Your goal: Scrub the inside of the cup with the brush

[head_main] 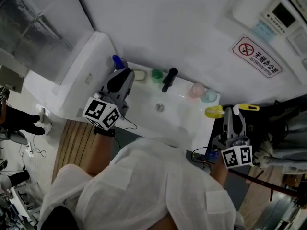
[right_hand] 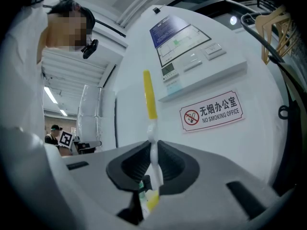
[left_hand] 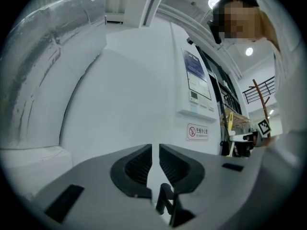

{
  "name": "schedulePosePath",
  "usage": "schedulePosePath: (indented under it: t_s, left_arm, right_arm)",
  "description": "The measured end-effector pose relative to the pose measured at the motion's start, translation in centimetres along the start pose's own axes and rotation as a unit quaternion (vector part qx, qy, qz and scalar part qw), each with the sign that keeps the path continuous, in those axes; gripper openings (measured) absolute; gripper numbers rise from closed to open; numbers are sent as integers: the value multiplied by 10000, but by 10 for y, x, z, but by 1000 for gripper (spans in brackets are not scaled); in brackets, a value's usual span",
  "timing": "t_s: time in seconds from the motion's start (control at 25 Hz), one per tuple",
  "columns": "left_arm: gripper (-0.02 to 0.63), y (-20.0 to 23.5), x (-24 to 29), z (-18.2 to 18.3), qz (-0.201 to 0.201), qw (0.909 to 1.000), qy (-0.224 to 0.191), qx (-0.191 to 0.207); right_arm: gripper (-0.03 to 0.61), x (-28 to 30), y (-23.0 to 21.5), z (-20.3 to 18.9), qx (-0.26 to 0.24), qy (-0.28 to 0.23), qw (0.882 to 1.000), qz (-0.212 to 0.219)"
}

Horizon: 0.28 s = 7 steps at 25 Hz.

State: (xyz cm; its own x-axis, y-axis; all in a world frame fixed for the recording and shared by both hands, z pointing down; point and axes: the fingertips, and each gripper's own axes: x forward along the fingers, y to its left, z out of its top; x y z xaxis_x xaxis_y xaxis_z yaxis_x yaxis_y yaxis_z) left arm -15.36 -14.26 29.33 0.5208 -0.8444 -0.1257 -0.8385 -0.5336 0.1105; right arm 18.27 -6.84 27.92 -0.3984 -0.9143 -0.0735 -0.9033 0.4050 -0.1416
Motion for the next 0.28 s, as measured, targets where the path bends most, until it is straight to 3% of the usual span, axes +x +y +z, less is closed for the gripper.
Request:
schedulePosePath:
  t_s: [0.28]
  left_arm:
    - [46, -1, 5, -3, -76, 10000, 33, -18]
  right_arm:
    - [40, -3, 1, 2, -23, -8, 10000, -39]
